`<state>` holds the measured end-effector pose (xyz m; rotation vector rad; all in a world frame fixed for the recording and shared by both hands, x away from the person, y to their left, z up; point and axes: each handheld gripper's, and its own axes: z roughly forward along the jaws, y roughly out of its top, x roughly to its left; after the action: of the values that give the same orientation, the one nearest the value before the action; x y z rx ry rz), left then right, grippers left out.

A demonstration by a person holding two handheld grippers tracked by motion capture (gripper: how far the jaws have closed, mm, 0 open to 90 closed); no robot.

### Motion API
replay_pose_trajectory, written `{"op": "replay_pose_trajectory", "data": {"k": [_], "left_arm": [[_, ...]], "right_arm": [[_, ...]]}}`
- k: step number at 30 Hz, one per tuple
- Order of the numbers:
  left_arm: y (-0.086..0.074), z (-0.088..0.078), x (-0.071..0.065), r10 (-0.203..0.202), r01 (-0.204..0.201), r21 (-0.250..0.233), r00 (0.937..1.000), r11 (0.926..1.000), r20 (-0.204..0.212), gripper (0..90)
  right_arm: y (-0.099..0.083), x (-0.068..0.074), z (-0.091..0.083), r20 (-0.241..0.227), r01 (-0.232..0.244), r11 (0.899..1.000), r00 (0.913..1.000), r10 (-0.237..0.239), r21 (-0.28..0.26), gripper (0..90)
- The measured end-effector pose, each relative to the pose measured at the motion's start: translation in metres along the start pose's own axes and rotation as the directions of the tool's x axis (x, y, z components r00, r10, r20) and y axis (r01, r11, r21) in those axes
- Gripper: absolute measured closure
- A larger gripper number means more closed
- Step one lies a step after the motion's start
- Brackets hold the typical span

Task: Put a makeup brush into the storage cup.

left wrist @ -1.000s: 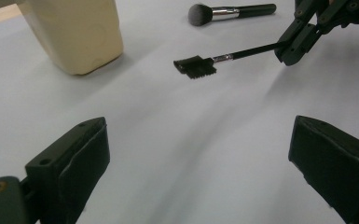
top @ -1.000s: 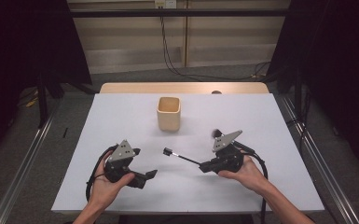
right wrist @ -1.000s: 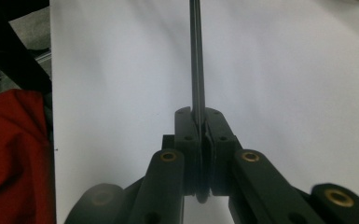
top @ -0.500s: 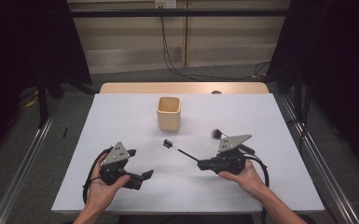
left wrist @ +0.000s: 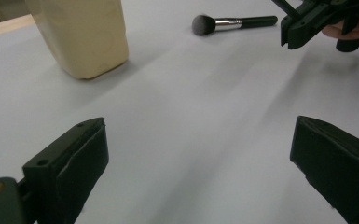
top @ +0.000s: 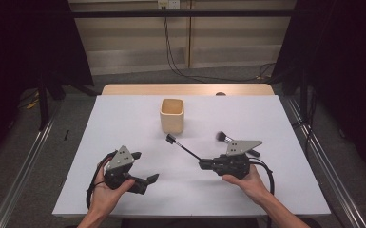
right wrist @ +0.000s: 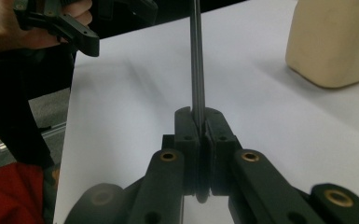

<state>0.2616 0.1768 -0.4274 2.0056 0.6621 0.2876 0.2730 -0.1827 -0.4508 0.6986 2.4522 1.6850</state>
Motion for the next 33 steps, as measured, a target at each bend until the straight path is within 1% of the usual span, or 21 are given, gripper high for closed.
{"op": "replay_pose_trajectory", "data": {"k": [3, 4, 5, 6, 7, 9, 11, 13, 15, 16, 17, 19, 21, 22, 23, 24, 28, 29, 30, 31, 33], "left_arm": [[0.0, 0.001, -0.001, -0.002, 0.002, -0.013, 1.0, 0.9999, 0.009, 4.3], [0.001, 0.002, -0.002, 0.003, -0.003, -0.033, 1.0, 0.9994, 0.0, 4.3], [0.001, 0.002, -0.002, 0.003, -0.003, -0.033, 1.0, 0.9994, 0.0, 4.3], [0.002, 0.003, -0.002, 0.005, -0.005, -0.056, 1.0, 0.9984, 0.008, 4.4], [0.003, 0.005, -0.003, 0.013, -0.013, -0.086, 0.9999, 0.9962, 0.001, 4.4], [0.005, 0.007, -0.004, 0.013, -0.012, -0.108, 0.9999, 0.9941, 0.01, 4.3], [0.006, 0.01, -0.006, 0.024, -0.021, -0.111, 0.9994, 0.9936, 0.024, 4.3], [0.006, 0.012, -0.007, 0.021, -0.018, -0.121, 0.9994, 0.9925, 0.028, 4.3], [0.006, 0.016, -0.009, 0.026, -0.016, -0.148, 0.9979, 0.9889, 0.06, 4.5], [0.006, 0.019, -0.012, 0.044, -0.034, -0.176, 0.9975, 0.9838, 0.055, 4.8], [0.006, 0.019, -0.012, 0.044, -0.034, -0.176, 0.9975, 0.9838, 0.055, 4.9], [0.009, 0.023, -0.013, 0.027, -0.014, -0.186, 0.9972, 0.9825, 0.07, 4.8], [0.012, 0.026, -0.014, 0.016, 0.003, -0.191, 0.9947, 0.9816, 0.101, 5.5], [0.013, 0.027, -0.015, 0.01, 0.011, -0.197, 0.9948, 0.9804, 0.101, 5.5], [0.015, 0.029, -0.017, 0.005, 0.018, -0.199, 0.9934, 0.9798, 0.114, 5.4], [0.016, 0.03, -0.017, 0.009, 0.016, -0.202, 0.9927, 0.9793, 0.12, 5.4], [0.019, 0.038, -0.021, -0.003, 0.026, -0.207, 0.9939, 0.9779, 0.11, 5.4], [0.019, 0.04, -0.022, -0.004, 0.029, -0.202, 0.9925, 0.9789, 0.122, 5.4], [0.02, 0.044, -0.024, 0.015, 0.009, -0.195, 0.9927, 0.9808, 0.12, 5.3], [0.021, 0.045, -0.024, 0.025, 0.003, -0.201, 0.9907, 0.9796, 0.134, 5.0], [0.023, 0.046, -0.024, 0.023, 0.01, -0.214, 0.9886, 0.9767, 0.149, 4.4]], "right_arm": [[0.0, 0.001, 0.001, -0.007, 0.008, 1.0, 0.9999, -0.008, -0.021, 86.3], [0.0, 0.002, 0.001, -0.007, 0.012, 1.0, 0.9999, -0.013, -0.026, 86.3], [0.001, 0.002, 0.001, -0.006, 0.017, 0.999, 0.9998, -0.017, -0.029, 86.3], [0.001, 0.002, 0.001, -0.009, 0.017, 0.999, 0.9998, -0.018, -0.037, 86.3], [0.001, 0.002, 0.001, -0.007, 0.019, 0.999, 0.9998, -0.019, -0.04, 86.3], [0.001, 0.002, 0.0, -0.007, 0.019, 0.999, 0.9998, -0.02, -0.044, 86.3], [0.002, 0.003, 0.0, -0.006, 0.022, 0.999, 0.9997, -0.022, -0.049, 86.3], [0.002, 0.003, 0.0, -0.008, 0.022, 0.998, 0.9997, -0.023, -0.051, 86.3], [0.002, 0.004, 0.0, 0.006, 0.024, 0.998, 0.9997, -0.024, -0.052, 86.2], [0.003, 0.004, 0.0, 0.011, 0.027, 0.999, 0.9996, -0.027, -0.047, 86.3], [0.003, 0.004, 0.0, 0.011, 0.027, 0.999, 0.9996, -0.027, -0.047, 86.3], [0.002, 0.004, -0.001, 0.006, 0.025, 0.998, 0.9997, -0.025, -0.05, 86.2], [0.003, 0.004, 0.0, -0.001, 0.032, 0.998, 0.9995, -0.032, -0.057, 86.3], [0.003, 0.004, 0.0, -0.002, 0.033, 0.998, 0.9994, -0.034, -0.055, 86.2], [0.003, 0.005, 0.0, -0.001, 0.036, 0.998, 0.9994, -0.036, -0.053, 86.2], [0.003, 0.005, 0.0, 0.002, 0.038, 0.998, 0.9993, -0.038, -0.048, 86.3], [0.002, 0.005, 0.001, -0.005, 0.035, 0.998, 0.9994, -0.035, -0.048, 86.2], [0.002, 0.005, 0.001, -0.005, 0.036, 0.998, 0.9993, -0.036, -0.047, 86.2], [0.002, 0.005, 0.002, -0.009, 0.035, 0.998, 0.9993, -0.036, -0.05, 86.2], [0.002, 0.005, 0.002, -0.01, 0.035, 0.998, 0.9993, -0.036, -0.049, 86.2], [0.001, 0.004, 0.002, -0.009, 0.037, 0.998, 0.9993, -0.037, -0.046, 86.2]]}}
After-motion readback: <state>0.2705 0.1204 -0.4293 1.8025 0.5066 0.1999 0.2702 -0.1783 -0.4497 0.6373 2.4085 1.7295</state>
